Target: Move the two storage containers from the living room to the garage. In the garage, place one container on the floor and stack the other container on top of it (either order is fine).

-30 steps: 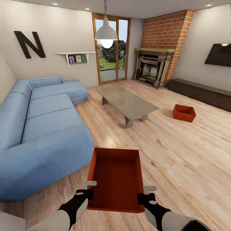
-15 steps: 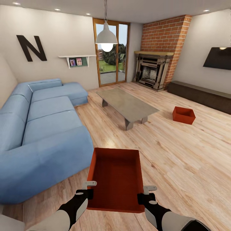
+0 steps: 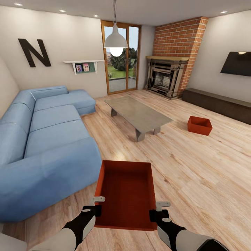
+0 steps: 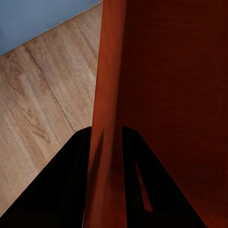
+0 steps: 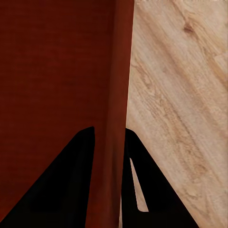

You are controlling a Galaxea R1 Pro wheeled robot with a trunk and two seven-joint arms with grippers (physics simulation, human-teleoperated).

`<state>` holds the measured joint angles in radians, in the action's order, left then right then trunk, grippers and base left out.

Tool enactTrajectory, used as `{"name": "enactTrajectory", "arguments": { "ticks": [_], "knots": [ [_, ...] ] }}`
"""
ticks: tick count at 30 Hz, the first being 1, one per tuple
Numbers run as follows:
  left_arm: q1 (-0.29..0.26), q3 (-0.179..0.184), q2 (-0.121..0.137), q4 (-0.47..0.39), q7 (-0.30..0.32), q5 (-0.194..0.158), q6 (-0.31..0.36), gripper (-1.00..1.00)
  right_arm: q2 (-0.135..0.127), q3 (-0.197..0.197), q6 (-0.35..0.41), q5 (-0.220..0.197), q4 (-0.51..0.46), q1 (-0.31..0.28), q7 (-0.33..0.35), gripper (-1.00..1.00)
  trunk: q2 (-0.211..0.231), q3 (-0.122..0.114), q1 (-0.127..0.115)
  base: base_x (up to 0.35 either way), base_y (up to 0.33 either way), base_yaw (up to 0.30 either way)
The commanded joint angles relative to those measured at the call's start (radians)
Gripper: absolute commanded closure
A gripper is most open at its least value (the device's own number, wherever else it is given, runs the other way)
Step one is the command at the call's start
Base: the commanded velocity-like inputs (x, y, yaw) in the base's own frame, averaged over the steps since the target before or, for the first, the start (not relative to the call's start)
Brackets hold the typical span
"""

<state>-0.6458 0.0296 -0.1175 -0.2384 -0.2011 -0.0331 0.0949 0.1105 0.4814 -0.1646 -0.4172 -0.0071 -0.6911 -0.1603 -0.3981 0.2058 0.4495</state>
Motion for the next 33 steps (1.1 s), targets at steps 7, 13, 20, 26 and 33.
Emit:
{"name": "enactTrajectory", "arguments": {
  "ticks": [7, 13, 20, 26, 33],
  "knots": [
    [-0.001, 0.018, 0.009, -0.012, -0.009, -0.018, 0.002, 1.00, -0.003, 0.006, -0.014, -0.007, -0.001, -0.001, -0.008, 1.00, -0.002, 0.002, 0.001, 0.000, 0.000, 0.000],
    [-0.001, 0.030, 0.013, -0.016, -0.006, -0.030, 0.002, 1.00, -0.002, 0.006, -0.015, -0.006, -0.001, -0.001, -0.008, 1.00, -0.002, 0.002, 0.001, 0.000, 0.000, 0.000],
    [-0.001, 0.037, 0.015, -0.016, -0.005, -0.038, 0.002, 1.00, 0.001, 0.006, -0.014, -0.007, -0.001, -0.001, -0.016, 1.00, -0.002, 0.002, 0.001, 0.000, 0.000, -0.011],
    [-0.002, 0.050, 0.015, -0.016, -0.005, -0.054, 0.002, 1.00, 0.001, -0.015, -0.013, 0.018, -0.002, -0.001, -0.023, 1.00, -0.002, 0.002, 0.001, 0.000, 0.000, -0.230],
    [-0.002, 0.004, 0.015, -0.016, -0.004, -0.001, 0.002, 1.00, 0.000, 0.016, -0.013, -0.006, -0.001, -0.001, -0.119, 1.00, -0.002, 0.002, 0.001, 0.000, 0.000, -0.286]
  ]
}}
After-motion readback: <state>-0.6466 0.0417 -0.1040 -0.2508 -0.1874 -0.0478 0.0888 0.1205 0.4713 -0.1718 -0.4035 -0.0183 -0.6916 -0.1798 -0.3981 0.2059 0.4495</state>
